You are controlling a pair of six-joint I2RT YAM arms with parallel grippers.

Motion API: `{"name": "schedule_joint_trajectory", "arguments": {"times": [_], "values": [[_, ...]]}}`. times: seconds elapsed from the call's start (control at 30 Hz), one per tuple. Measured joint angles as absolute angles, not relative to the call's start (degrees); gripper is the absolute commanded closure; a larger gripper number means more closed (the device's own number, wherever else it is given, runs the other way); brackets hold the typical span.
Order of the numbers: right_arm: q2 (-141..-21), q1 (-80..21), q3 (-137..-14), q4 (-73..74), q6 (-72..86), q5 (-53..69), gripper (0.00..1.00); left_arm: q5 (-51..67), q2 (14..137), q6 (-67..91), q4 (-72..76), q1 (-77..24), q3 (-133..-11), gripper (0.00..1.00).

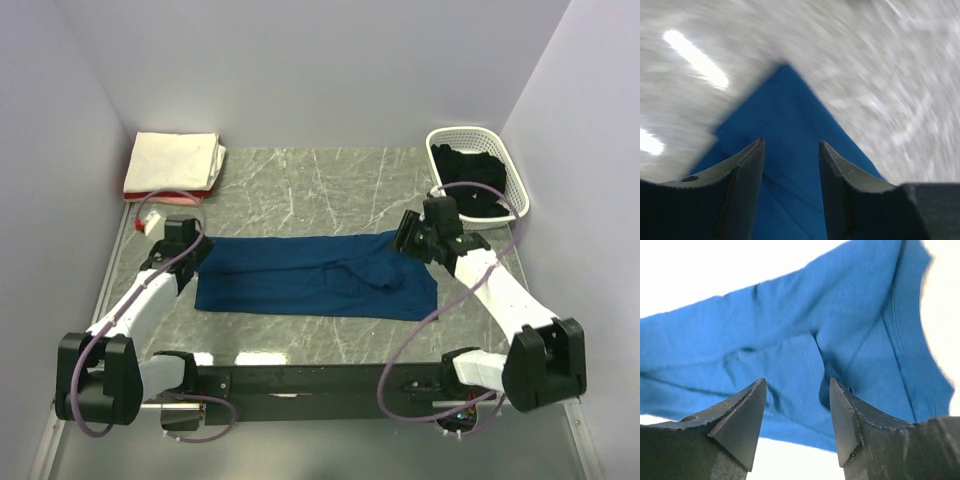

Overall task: Fold and stack the t-shirts
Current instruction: Fold the tshirt

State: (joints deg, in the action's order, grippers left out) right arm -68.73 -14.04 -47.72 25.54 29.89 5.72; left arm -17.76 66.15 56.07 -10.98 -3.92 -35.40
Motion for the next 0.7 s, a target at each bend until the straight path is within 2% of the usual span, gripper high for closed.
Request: {"name": "schedule_joint_trajectory", "arguments": {"times": [0.23,0.37,0.53,0.67,0.7], "values": [[-75.29,-13.13,-49.6,21.8,29.54,7.42,0.42,-17.19,73.38,53.01,-9.91,-19.84,-44.88,0.48],[-76.01,-13.19,-46.46,19.9,29.54,8.01,0.42,-16.03,77.47,52.18,-8.84,-24.51,-47.48,0.49],[-76.77,-14.66,-43.7,19.05,29.52,8.08,0.49,-14.76,80.53,51.72,-8.4,-26.52,-47.99,0.5],[-78.35,-17.8,-43.68,17.72,29.69,8.12,0.72,-14.09,81.58,51.42,-8.34,-27.31,-48.71,0.5],[-78.48,-18.5,-43.57,17.41,29.71,8.12,0.73,-13.89,81.6,51.27,-8.29,-27.4,-48.86,0.5]]}}
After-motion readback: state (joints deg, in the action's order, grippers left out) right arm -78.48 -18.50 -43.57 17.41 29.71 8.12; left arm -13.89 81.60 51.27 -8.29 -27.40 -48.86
